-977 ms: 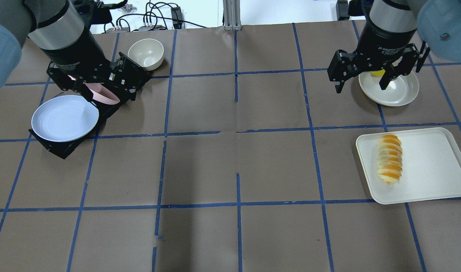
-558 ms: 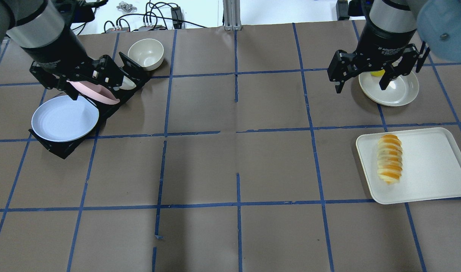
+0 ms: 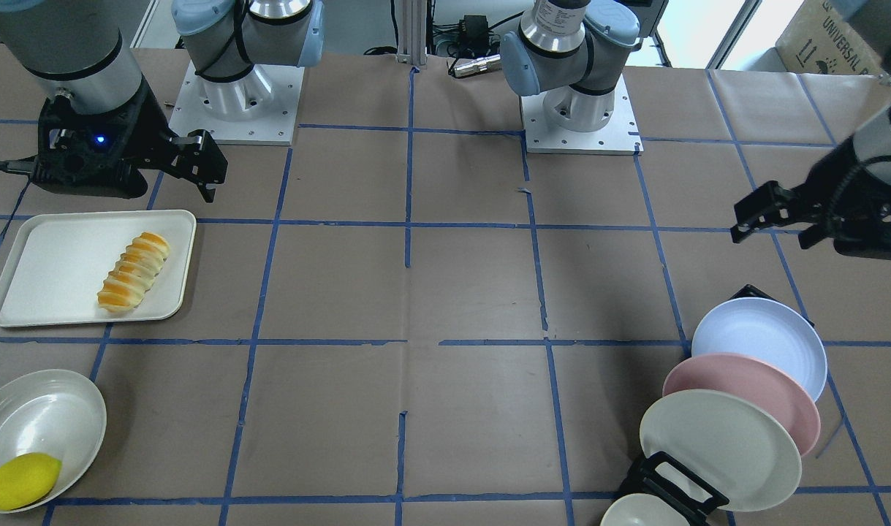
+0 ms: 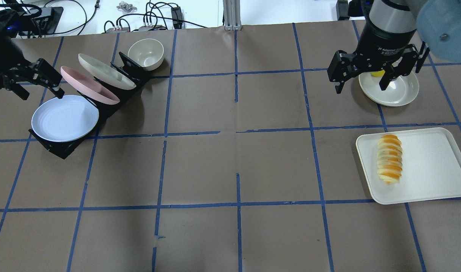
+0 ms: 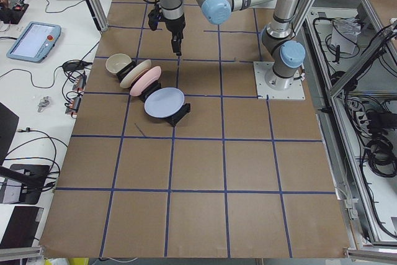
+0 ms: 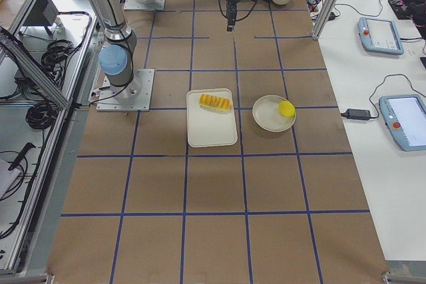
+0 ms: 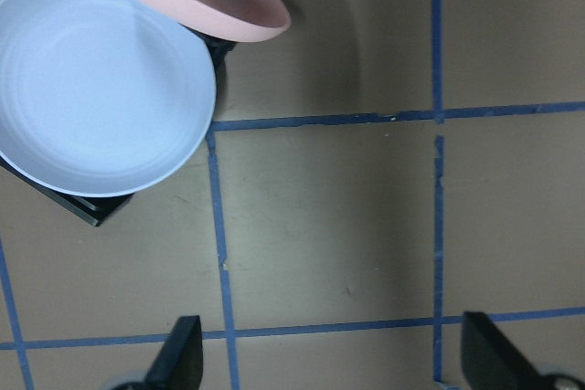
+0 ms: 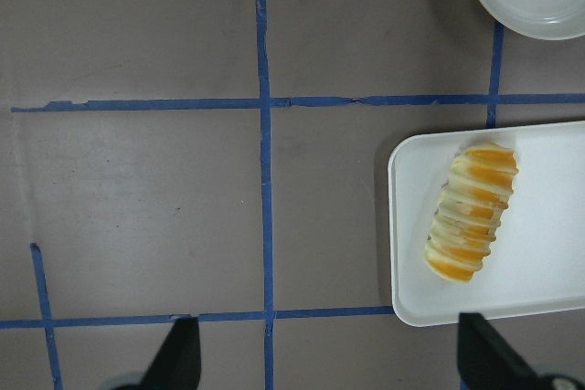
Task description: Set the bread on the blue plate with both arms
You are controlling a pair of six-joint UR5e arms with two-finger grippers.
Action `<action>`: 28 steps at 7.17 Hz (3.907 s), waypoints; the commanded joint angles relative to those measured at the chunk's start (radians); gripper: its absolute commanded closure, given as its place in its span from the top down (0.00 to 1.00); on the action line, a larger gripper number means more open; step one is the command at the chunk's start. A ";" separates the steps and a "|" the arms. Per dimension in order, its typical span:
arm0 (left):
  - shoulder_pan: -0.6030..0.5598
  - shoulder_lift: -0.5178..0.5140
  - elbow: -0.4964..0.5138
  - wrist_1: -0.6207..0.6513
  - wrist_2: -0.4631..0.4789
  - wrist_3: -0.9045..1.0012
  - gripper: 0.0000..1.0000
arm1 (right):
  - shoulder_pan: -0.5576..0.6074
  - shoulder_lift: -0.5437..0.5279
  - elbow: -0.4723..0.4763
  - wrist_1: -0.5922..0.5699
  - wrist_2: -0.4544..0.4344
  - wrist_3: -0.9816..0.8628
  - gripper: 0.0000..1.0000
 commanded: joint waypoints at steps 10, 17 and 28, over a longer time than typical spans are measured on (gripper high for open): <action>0.199 -0.592 0.317 0.024 -0.093 0.303 0.93 | -0.406 0.011 0.502 -0.536 0.008 -0.264 0.91; 0.205 -0.554 0.383 -0.073 -0.079 0.295 0.02 | -0.416 0.199 0.557 -0.762 0.011 -0.253 0.91; -0.190 -0.028 -0.198 -0.047 -0.207 -0.056 0.03 | -0.411 0.044 0.531 -0.636 -0.002 -0.299 0.05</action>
